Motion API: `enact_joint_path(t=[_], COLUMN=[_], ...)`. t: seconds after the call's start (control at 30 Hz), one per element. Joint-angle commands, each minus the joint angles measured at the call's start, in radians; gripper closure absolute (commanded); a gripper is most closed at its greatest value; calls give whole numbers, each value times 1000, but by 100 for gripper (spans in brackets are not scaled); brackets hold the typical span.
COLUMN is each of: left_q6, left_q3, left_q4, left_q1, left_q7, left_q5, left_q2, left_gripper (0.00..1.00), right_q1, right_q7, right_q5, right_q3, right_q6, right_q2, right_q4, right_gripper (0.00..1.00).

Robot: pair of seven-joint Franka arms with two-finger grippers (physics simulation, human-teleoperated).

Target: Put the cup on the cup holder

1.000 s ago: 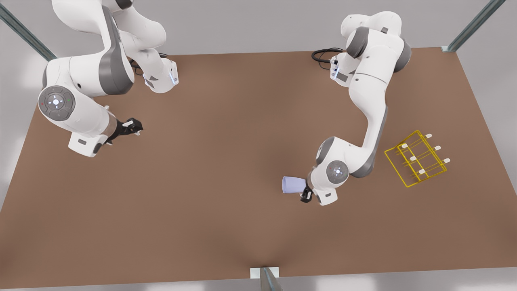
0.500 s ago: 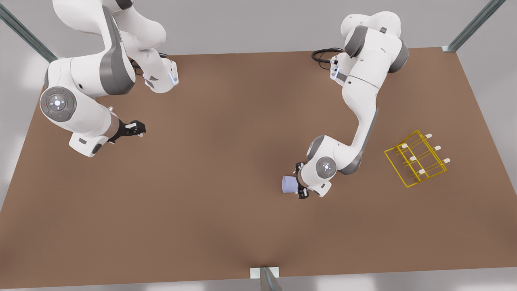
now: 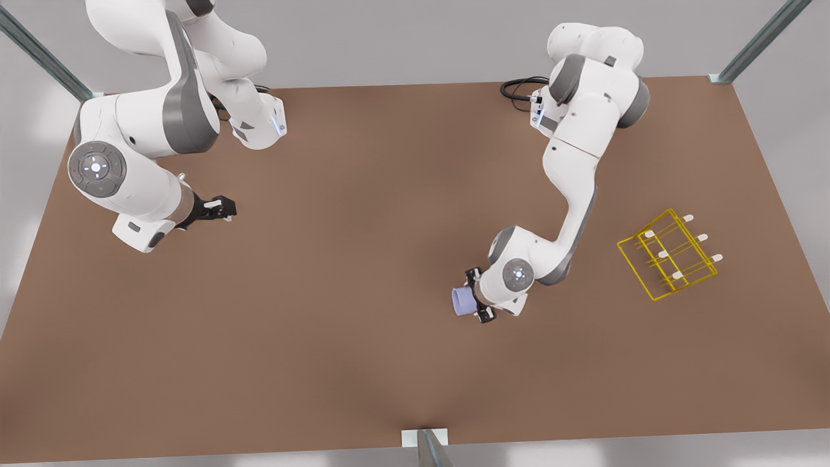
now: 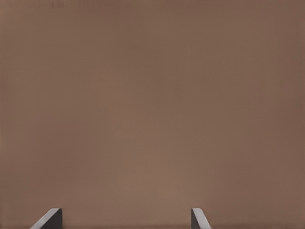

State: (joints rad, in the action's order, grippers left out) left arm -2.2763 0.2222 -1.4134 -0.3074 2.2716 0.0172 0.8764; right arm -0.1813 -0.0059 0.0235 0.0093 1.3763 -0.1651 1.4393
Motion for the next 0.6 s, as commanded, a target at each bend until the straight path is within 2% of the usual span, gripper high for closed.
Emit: enact_joint_path(t=[0.0,0.23,0.27,0.3,0.47,0.5,0.53,0.57], left_q6=[-46,-48,-48,-48,-46,21,206,535], left_q3=[0,3,3,3,2,2,-6,-50], left_q4=[1,1,1,1,1,34,109,171], left_q1=[-1,-21,-21,-22,-15,-13,-15,-15], left_q7=[141,146,149,151,143,147,155,143], left_q5=[1,3,3,7,35,37,30,-86], left_q2=[4,38,38,33,4,4,-8,-48], left_gripper=[0,0,15,24,25,25,25,25], right_q1=[-1,-1,-1,-1,0,0,0,0], right_q7=[35,30,29,29,27,24,24,26], right_q5=[0,-2,-2,-4,-4,-4,-4,-2], right_q3=[0,0,0,0,0,0,-2,-2], right_q6=[0,6,7,7,10,10,10,10], right_q2=[1,-1,1,1,-1,-1,-1,-1], right_q4=[0,0,0,0,0,0,0,0], right_gripper=[0,0,0,0,0,0,0,0])
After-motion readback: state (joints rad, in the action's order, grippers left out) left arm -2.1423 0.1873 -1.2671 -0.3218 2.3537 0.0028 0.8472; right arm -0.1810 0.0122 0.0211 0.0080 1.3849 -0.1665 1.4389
